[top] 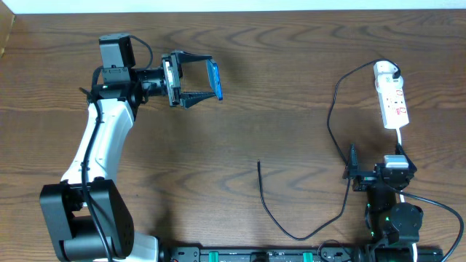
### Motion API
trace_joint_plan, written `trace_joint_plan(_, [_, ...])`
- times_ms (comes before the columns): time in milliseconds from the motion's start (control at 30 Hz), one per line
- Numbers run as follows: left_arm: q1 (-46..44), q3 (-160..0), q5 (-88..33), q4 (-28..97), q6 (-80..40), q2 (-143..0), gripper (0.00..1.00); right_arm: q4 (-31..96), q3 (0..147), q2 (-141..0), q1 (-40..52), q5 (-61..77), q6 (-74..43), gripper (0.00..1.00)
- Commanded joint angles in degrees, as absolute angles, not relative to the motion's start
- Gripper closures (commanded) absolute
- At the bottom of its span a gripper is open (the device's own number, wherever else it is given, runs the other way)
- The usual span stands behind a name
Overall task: Plug charger to phone and switch on socket
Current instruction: 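Hold the phone raised upright in the left gripper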
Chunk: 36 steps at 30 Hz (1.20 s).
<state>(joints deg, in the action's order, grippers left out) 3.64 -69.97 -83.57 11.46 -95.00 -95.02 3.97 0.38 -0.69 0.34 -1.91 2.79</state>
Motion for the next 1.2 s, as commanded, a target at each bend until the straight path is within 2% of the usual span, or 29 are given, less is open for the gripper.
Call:
trace_joint_plan(0, [3.6,-70.4,-86.6,11.0,-97.9,-93.4,0.93,4.1,0.3,-0.3,0.3,-1.8,3.5,0.01])
trace_joint_plan(1167, [3.6,-70.4,-86.3,11.0,-100.8,-93.4,0.93,4.0,0.3,-0.3,0.3,-3.0,3.5,0.01])
